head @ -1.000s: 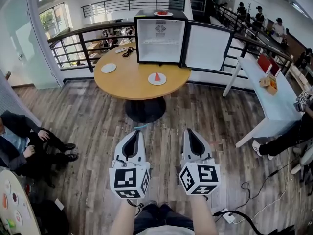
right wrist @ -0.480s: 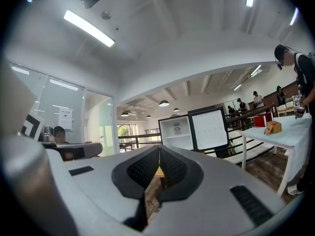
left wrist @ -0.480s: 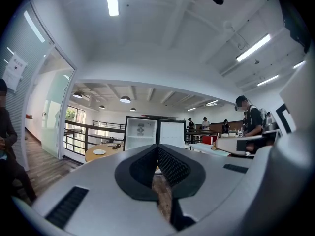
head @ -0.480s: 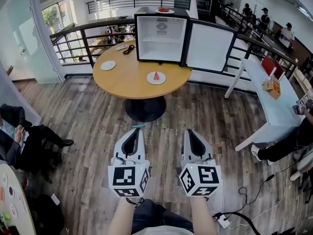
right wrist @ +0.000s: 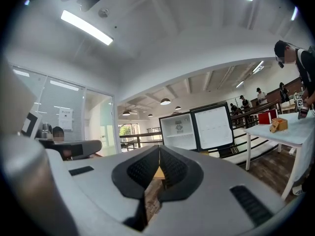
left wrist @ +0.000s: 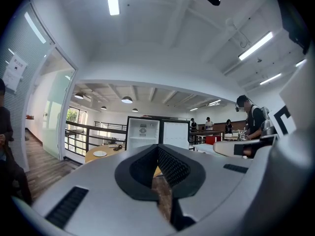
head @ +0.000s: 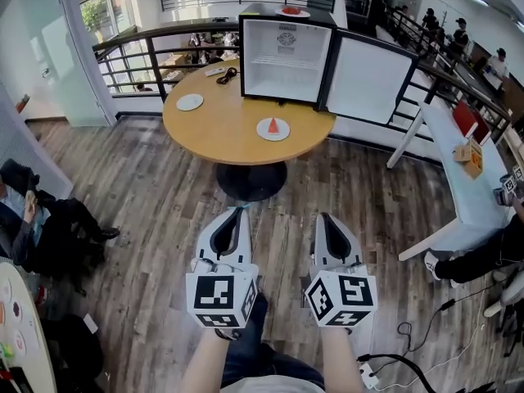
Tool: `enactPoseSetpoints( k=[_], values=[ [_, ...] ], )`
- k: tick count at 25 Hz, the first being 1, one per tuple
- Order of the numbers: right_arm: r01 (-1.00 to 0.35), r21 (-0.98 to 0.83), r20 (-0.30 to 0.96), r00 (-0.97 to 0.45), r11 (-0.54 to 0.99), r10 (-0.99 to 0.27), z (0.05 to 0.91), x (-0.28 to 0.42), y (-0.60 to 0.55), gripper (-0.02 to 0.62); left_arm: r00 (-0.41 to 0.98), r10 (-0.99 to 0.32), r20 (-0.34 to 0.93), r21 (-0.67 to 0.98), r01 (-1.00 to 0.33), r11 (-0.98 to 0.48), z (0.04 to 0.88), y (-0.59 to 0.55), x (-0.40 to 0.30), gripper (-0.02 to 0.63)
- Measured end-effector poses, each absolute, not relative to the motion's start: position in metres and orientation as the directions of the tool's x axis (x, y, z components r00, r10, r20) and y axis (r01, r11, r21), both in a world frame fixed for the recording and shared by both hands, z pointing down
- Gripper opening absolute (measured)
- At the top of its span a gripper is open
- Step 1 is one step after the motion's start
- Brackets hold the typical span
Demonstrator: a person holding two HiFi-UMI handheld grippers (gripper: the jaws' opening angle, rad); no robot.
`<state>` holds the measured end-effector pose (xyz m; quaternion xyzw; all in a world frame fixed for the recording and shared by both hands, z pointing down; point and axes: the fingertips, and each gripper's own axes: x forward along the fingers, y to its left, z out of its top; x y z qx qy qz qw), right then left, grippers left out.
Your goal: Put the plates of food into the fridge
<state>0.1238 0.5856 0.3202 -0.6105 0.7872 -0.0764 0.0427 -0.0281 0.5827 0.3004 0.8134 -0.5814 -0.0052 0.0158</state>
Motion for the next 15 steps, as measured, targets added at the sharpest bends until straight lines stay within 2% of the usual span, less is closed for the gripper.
enactPoseSetpoints(
  k=[15],
  values=[
    [-0.956, -0.177, 0.043, -0.247, 0.236, -0.968, 0.315, 0.098, 0.449, 0.014, 0.327, -0.944, 0.042, 0.05, -0.944, -0.325, 0.304, 0.444, -0.057, 0.008]
  ],
)
